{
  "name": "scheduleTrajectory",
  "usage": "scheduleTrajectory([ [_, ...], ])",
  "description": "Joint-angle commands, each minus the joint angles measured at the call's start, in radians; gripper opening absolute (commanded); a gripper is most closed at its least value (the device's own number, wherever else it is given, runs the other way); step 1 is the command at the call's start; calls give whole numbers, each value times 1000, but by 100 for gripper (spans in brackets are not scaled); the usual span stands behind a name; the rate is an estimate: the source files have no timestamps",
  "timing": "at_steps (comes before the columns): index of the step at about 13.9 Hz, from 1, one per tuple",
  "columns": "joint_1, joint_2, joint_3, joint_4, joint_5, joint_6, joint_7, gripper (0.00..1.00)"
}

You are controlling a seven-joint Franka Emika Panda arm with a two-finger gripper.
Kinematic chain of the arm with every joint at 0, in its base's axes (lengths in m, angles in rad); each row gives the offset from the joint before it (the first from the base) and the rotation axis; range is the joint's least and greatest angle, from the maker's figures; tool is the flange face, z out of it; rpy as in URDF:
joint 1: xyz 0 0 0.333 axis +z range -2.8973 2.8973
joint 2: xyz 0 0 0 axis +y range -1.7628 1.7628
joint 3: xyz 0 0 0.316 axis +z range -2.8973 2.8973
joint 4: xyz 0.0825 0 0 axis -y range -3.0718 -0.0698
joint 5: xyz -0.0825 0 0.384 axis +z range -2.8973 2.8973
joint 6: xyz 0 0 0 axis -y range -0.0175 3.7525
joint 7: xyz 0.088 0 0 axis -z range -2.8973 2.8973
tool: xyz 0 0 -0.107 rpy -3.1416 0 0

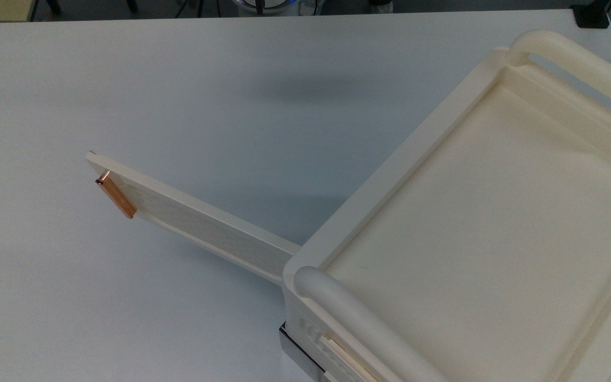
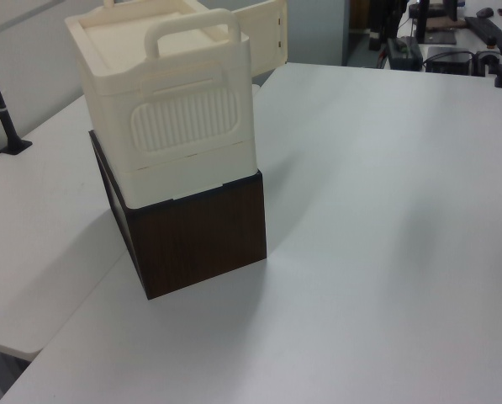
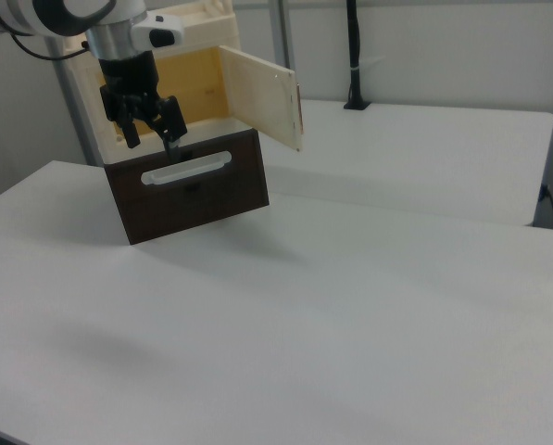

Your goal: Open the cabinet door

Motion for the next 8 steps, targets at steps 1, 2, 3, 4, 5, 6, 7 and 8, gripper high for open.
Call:
scheduleTrajectory([
  [1, 25, -23, -73, -46, -10, 78, -193, 100],
  [2, 28, -23, -86, -46, -9, 78, -204, 100],
  [3, 31, -23, -90, -46, -9, 79, -201, 100],
  [4, 32, -21, -92, -45, -9, 78, -199, 100],
  [5, 36, -21, -92, -45, -9, 78, -196, 100],
  [6, 39, -21, -92, -46, -10, 75, -196, 100],
  [7, 39, -21, -92, -46, -10, 72, -196, 100],
  [8, 40, -21, -92, -46, -12, 75, -196, 100],
])
